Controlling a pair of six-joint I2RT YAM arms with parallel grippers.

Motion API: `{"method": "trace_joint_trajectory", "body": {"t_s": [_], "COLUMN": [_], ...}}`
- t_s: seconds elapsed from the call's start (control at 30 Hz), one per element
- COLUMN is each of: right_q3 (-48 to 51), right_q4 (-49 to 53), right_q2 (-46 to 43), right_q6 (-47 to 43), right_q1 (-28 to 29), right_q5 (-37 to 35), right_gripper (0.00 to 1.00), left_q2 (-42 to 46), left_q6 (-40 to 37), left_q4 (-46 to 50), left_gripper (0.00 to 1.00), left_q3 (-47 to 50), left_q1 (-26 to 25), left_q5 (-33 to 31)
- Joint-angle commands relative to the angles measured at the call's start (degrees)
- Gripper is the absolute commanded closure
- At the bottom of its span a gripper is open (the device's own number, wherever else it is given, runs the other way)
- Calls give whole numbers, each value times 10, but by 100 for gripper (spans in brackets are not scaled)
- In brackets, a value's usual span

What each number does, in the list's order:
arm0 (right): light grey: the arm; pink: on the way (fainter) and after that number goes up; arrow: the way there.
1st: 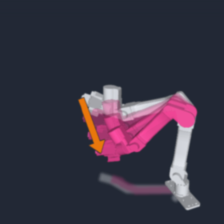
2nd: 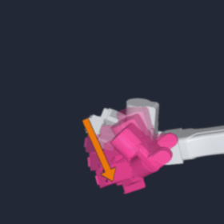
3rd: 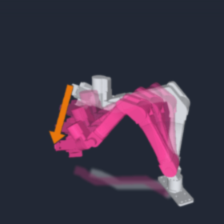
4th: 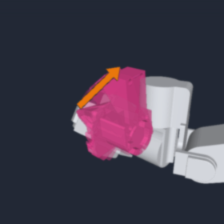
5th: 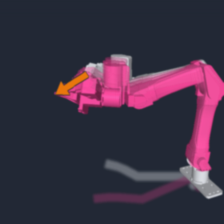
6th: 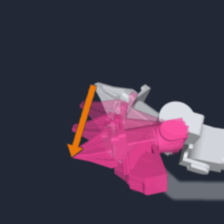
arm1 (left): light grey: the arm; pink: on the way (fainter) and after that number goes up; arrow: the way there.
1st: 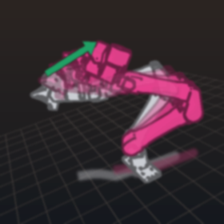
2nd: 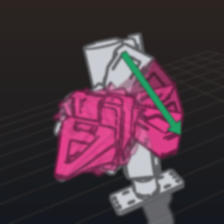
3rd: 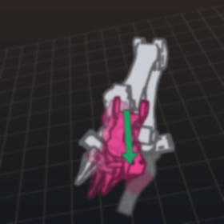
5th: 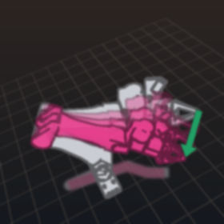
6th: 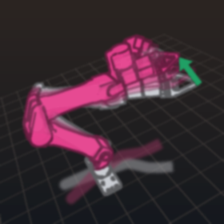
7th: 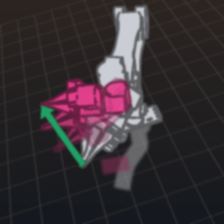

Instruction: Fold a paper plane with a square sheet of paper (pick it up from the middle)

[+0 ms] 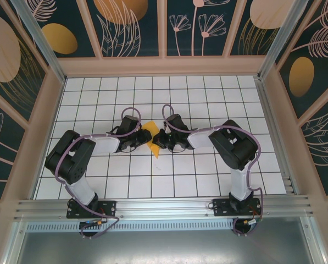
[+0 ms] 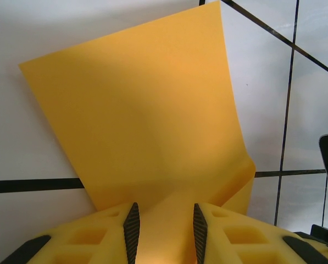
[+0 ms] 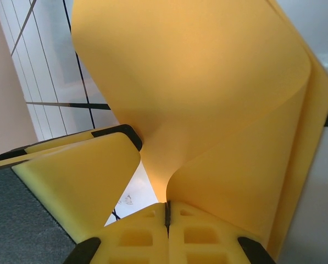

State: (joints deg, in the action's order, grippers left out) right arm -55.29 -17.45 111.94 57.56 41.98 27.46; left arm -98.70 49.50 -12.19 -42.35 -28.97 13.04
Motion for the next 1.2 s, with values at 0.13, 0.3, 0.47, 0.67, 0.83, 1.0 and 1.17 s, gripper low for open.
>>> {"method": "trace_joint_trajectory", "body": {"t_s": [0.13,0.3,0.47,0.67,0.83,1.0,1.17], "right_q3": [-18,-18,-19,-23,-22,-23,-22], "right_q4": [-19,-22,-19,-12,-1,5,8], "right_q2": [18,19,21,28,29,31,34], "right_q6": [4,5,5,3,-1,-7,-9], "right_q1": [-2,-3,-3,-3,-3,-2,-1], "right_q5": [-6,-7,-9,-12,-21,-27,-28], "right_gripper": [92,92,92,91,88,86,82], "left_q2": [-16,-16,-15,-13,-5,2,38], "left_q6": [-14,-14,-14,-15,-12,-7,7], "left_q4": [19,19,19,20,22,24,28], "left_gripper": [64,64,64,64,63,62,58], "left_q3": [-5,-5,-5,-5,-7,-11,-13], "left_q1": [1,1,1,1,2,1,6], "left_q5": [12,12,13,13,13,12,1]}}
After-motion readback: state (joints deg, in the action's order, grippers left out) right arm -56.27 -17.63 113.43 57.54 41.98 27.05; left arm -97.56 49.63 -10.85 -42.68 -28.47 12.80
